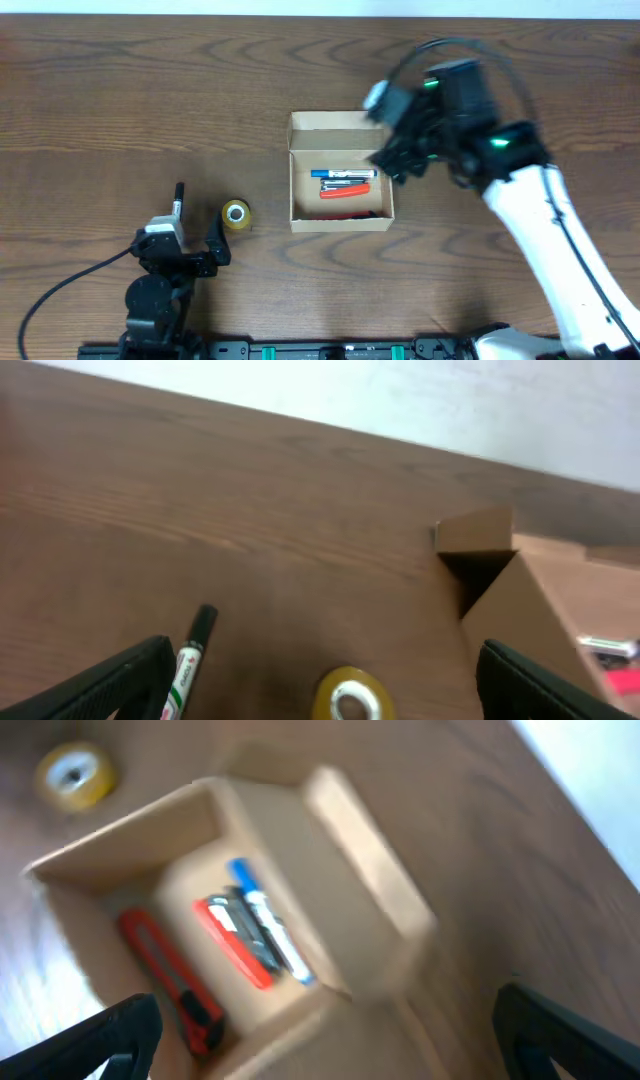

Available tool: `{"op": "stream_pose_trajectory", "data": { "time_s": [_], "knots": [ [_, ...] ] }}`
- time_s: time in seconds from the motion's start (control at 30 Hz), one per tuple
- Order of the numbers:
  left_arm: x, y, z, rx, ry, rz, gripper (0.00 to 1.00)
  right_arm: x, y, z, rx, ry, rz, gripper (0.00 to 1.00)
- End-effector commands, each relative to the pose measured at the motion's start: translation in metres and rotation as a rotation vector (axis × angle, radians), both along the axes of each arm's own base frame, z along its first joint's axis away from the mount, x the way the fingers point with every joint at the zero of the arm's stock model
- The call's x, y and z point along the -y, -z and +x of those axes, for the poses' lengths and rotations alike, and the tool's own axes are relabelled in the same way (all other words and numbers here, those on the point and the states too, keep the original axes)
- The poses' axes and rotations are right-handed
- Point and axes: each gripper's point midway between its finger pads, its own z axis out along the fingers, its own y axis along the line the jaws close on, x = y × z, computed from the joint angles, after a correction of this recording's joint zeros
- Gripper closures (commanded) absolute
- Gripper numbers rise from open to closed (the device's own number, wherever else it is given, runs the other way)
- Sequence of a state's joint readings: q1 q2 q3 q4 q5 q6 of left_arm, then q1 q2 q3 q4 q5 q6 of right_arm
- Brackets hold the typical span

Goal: Pack container
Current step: 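Raise right arm aside and move left gripper toward tape roll, then grasp yellow tape roll with left gripper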

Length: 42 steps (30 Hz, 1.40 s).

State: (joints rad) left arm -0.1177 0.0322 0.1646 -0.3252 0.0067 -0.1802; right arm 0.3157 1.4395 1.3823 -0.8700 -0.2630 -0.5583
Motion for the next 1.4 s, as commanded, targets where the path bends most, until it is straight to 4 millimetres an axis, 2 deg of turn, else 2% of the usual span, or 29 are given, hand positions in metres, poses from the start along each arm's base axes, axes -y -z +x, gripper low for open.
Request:
{"op": "stream_pose_trajectory", "data": {
  "time_s": [0.0, 0.07, 0.2, 0.3, 0.43, 0.53, 0.63, 0.8, 0.9, 1.03, 1.23, 1.37],
  "knots": [
    [0.003, -0.049, 0.0, 0.02, 0.001, -0.086, 0.05, 0.045, -0.016, 0.014, -0.042, 0.274, 0.113, 0.01],
    [0.007, -0.051, 0.005, -0.071, 0.013, -0.081, 0.05, 0.072, -0.015, 0.021, -0.048, 0.356, 0.118, 0.01],
    [0.01, -0.053, 0.025, -0.312, 0.007, -0.056, 0.05, 0.111, -0.009, 0.03, -0.055, 0.461, 0.117, 0.01],
    [0.011, -0.075, 0.043, -0.446, 0.032, 0.026, 0.04, 0.137, -0.003, 0.035, -0.068, 0.533, 0.116, 0.01],
    [0.011, -0.117, 0.072, -0.517, 0.048, 0.108, 0.05, 0.165, 0.008, 0.039, -0.093, 0.606, 0.114, 0.01],
    [0.015, -0.127, 0.083, -0.603, 0.113, 0.179, 0.05, 0.179, 0.016, 0.043, -0.118, 0.663, 0.129, 0.01],
    [0.026, -0.111, 0.081, -0.741, 0.183, 0.161, 0.04, 0.184, 0.026, 0.046, -0.152, 0.695, 0.143, 0.01],
    [0.045, -0.06, 0.067, -0.978, 0.278, 0.088, 0.05, 0.182, 0.036, 0.049, -0.182, 0.686, 0.15, 0.01],
    [0.049, -0.034, 0.06, -1.072, 0.286, 0.137, 0.05, 0.182, 0.037, 0.05, -0.182, 0.687, 0.149, 0.01],
    [0.057, -0.003, 0.057, -1.118, 0.29, 0.231, 0.05, 0.182, 0.037, 0.05, -0.182, 0.687, 0.149, 0.01],
    [0.072, 0.038, 0.052, -1.121, 0.335, 0.223, 0.05, 0.182, 0.038, 0.049, -0.189, 0.688, 0.148, 0.01],
    [0.071, 0.061, 0.044, -1.139, 0.34, 0.218, 0.05, 0.181, 0.039, 0.048, -0.194, 0.687, 0.147, 0.01]
  ]
}}
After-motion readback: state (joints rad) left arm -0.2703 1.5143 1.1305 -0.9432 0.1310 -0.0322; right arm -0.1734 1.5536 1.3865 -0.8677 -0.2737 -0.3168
